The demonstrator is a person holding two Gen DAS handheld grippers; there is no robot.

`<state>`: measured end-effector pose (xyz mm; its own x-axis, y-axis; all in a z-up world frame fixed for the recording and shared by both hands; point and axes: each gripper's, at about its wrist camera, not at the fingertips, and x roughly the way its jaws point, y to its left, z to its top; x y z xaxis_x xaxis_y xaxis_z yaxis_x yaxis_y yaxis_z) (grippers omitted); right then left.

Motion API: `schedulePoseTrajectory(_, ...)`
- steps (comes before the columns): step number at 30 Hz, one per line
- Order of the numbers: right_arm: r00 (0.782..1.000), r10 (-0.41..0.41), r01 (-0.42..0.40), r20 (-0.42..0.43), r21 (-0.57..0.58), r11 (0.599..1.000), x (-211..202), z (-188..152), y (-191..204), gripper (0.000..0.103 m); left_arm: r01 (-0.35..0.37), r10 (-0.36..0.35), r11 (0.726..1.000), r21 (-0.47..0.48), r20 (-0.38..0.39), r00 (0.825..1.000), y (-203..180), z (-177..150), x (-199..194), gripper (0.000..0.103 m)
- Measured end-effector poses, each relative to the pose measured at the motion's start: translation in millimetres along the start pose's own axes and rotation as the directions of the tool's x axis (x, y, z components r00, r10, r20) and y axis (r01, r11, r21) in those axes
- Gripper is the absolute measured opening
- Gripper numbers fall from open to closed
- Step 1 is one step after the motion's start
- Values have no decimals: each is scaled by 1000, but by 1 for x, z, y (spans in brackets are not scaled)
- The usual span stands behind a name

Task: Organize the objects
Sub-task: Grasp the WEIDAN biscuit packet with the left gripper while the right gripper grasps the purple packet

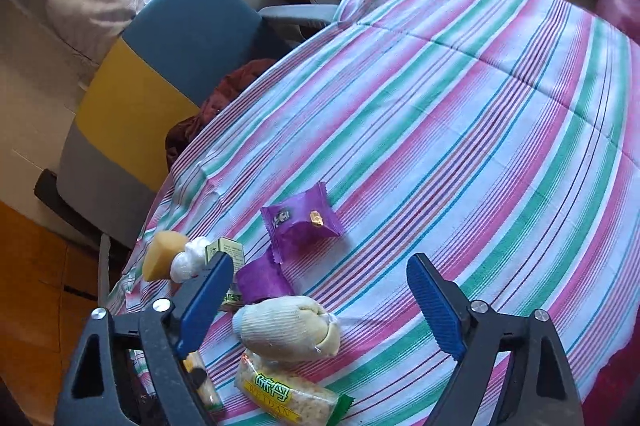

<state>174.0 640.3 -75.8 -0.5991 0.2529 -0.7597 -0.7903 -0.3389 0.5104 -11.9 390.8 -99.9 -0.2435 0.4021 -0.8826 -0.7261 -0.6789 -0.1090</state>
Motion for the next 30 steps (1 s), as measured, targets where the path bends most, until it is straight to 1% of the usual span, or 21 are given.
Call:
schedulePoseTrajectory(3, 999, 15, -13, -33, 44, 999, 6, -1, -7, 81, 19, -19, 999, 30, 13, 1000, -2, -22, -11, 41)
schedulePoseTrajectory(5, 999, -6, 8, -38, 54, 999, 8, -1, -10, 77, 34, -35, 999, 38, 23, 999, -1, -32, -15, 41)
schedulePoseTrajectory(7, 999, -30, 31, -42, 37, 999, 9, -3, -8, 76, 49, -51, 998, 40, 33, 998, 0, -39, -19, 41)
schedulePoseTrajectory(9, 997, -12, 14, -71, 31, 999, 13, -5, -4, 76, 66, -67, 997, 38, 42, 997, 4, -43, -21, 41)
schedulePoseTrajectory(11, 995, -14, 16, -96, 23, 1000, 18, -6, 1, 76, 78, -79, 996, 33, 47, 996, 6, -43, -21, 41)
schedulePoseTrajectory(12, 995, -17, 19, -102, 18, 1000, 20, -4, 5, 77, 82, -84, 996, 31, 49, 995, 7, -43, -21, 41)
schedulePoseTrajectory(14, 995, -22, 23, -100, 7, 1000, 25, 2, 11, 87, 90, -92, 996, 26, 56, 994, 9, -45, -22, 41)
schedulePoseTrajectory(16, 995, -54, 53, -79, -25, 998, 31, 11, 19, 90, 101, -102, 995, 21, 60, 993, 10, -44, -21, 41)
schedulePoseTrajectory(20, 988, -122, 109, -95, -128, 986, 55, 27, 37, 91, 124, -124, 992, 13, 60, 990, 12, -45, -21, 41)
schedulePoseTrajectory(24, 970, -200, 167, -136, -221, 961, 85, 30, 46, 91, 133, -134, 991, 8, 66, 989, 12, -45, -20, 41)
schedulePoseTrajectory(25, 966, -208, 169, -154, -234, 957, 92, 29, 46, 85, 135, -135, 991, 7, 67, 988, 12, -46, -20, 41)
schedulePoseTrajectory(26, 962, -206, 157, -181, -250, 955, 100, 28, 47, 70, 137, -137, 991, 7, 69, 988, 13, -46, -21, 41)
schedulePoseTrajectory(27, 957, -224, 169, -182, -277, 946, 106, 26, 48, 62, 138, -138, 990, 7, 71, 988, 13, -46, -21, 41)
schedulePoseTrajectory(28, 955, -265, 213, -135, -312, 926, 105, 25, 50, 52, 138, -138, 990, 7, 72, 988, 13, -47, -21, 41)
schedulePoseTrajectory(29, 955, -268, 216, -127, -323, 921, 105, 24, 51, 51, 138, -138, 990, 7, 74, 988, 13, -46, -21, 41)
schedulePoseTrajectory(30, 958, -255, 201, -131, -328, 923, 103, 24, 50, 50, 138, -138, 990, 9, 76, 988, 12, -46, -21, 41)
